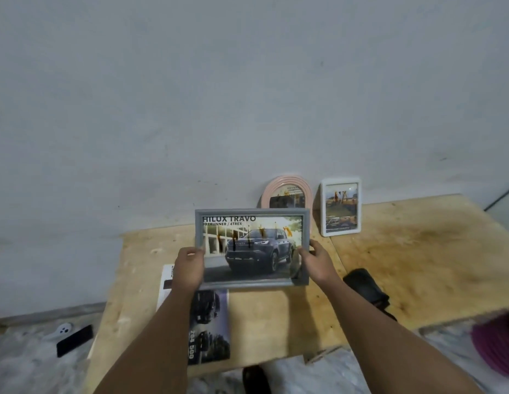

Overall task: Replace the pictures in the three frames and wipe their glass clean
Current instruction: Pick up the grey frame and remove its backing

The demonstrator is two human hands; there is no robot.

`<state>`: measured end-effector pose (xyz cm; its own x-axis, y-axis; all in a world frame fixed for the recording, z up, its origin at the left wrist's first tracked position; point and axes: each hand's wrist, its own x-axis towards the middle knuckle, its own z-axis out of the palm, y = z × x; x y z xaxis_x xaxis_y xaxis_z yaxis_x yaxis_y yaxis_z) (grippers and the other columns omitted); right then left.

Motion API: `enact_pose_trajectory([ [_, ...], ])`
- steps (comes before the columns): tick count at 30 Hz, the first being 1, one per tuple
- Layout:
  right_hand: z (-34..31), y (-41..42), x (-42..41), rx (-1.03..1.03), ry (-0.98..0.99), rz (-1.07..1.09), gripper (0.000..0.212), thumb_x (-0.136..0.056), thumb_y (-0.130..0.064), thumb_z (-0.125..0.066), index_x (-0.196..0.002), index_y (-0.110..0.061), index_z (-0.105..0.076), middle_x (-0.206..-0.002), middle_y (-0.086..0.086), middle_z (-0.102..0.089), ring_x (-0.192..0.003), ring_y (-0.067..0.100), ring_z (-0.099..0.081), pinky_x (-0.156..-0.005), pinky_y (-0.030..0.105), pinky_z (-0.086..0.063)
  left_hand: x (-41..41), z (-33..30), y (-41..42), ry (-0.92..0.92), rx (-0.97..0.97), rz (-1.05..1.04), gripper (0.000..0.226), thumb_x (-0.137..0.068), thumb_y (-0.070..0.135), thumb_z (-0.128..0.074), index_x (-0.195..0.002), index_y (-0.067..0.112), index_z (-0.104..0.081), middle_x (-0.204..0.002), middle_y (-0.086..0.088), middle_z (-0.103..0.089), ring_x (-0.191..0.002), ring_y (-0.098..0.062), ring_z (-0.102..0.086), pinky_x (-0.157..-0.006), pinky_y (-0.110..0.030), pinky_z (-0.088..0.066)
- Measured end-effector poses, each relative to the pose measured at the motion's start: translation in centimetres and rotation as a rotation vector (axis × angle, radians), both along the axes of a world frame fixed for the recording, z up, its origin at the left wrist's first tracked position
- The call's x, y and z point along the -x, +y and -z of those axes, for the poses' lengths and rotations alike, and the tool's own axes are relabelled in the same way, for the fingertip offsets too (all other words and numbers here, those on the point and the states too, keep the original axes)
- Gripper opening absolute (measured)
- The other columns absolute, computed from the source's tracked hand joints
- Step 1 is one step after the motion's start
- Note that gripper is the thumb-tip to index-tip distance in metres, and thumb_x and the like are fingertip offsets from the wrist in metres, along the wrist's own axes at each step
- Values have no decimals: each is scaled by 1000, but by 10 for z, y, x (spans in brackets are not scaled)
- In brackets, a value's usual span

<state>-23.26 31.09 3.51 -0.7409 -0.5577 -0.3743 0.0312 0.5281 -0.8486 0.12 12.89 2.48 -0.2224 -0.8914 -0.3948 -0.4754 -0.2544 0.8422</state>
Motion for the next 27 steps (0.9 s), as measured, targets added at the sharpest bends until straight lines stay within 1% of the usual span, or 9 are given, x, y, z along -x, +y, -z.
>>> enact_pose_trajectory([
  [2, -6, 23, 0, -14, 26, 35, 46, -106, -30, -51, -148, -14, -44, -122, 1, -59, -94, 17, -60, -79, 33, -51, 1, -3, 17, 0, 5, 50, 25, -106, 23, -51, -126, 9, -57, -116, -7, -60, -99, -22, -58, -82, -36, -45],
  [7, -6, 66, 11, -28, -91, 139, 39, -105, -36, -53, -137, -15, -53, -125, 10, -64, -107, 31, -63, -98, 54, -53, 6, -12, 51, 33, 24, 159, 13, -107, 13, -50, -112, 18, -61, -92, 11, -58, -91, -13, -55, -92, -35, -43],
  [9, -1, 77, 15, -39, -170, 159, 34, -105, -37, -52, -131, -16, -55, -117, 10, -66, -103, 31, -65, -93, 53, -56, 9, -13, 59, 46, 13, 180, 9, -106, 13, -51, -104, 12, -59, -95, 6, -61, -91, -14, -57, -85, -31, -41],
  [13, 2, 90, 20, -50, -248, 169, 22, -106, -31, -50, -121, -16, -57, -107, 13, -66, -96, 32, -64, -74, 42, -56, 20, -9, 67, 30, -7, 211, 21, -107, 19, -47, -122, 12, -60, -110, -11, -66, -97, -27, -63, -74, -36, -48],
  [16, 13, 95, 35, -62, -270, 173, 26, -105, -30, -51, -121, -14, -63, -111, 15, -67, -101, 33, -64, -86, 49, -58, 33, -3, 70, 25, -87, 199, 34, -108, 32, -48, -134, 13, -58, -116, -13, -68, -104, -35, -67, -93, -53, -57],
  [19, 19, 97, 55, -103, -185, 151, 27, -104, -42, -51, -111, -18, -61, -113, 6, -62, -105, 27, -58, -101, 47, -50, 51, 13, 70, 44, -176, 179, 54, -98, 62, -56, -126, 16, -66, -119, -16, -71, -107, -37, -70, -96, -52, -57],
  [22, 25, 99, 78, -116, -196, 146, 45, -98, -59, -55, -107, -17, -65, -105, 6, -65, -99, 29, -61, -88, 42, -52, 72, -1, 85, 27, -120, 173, 47, -101, 61, -51, -102, 18, -68, -102, -12, -72, -97, -29, -69, -94, -47, -57],
  [25, 30, 105, 98, -106, -301, 104, 55, -87, -72, -59, -96, -18, -69, -80, 7, -63, -66, 24, -58, -63, 35, -47, 87, -3, 98, 0, -3, 201, 57, -103, 64, -39, -100, 14, -66, -95, -12, -68, -93, -31, -68, -84, -44, -59],
  [27, 31, 106, 110, -118, -299, 99, 63, -81, -81, -57, -85, -19, -68, -79, 10, -64, -65, 26, -59, -62, 37, -47, 93, -2, 102, 12, 19, 184, 63, -100, 70, -37, -94, 15, -69, -90, -10, -68, -91, -30, -69, -75, -36, -55],
])
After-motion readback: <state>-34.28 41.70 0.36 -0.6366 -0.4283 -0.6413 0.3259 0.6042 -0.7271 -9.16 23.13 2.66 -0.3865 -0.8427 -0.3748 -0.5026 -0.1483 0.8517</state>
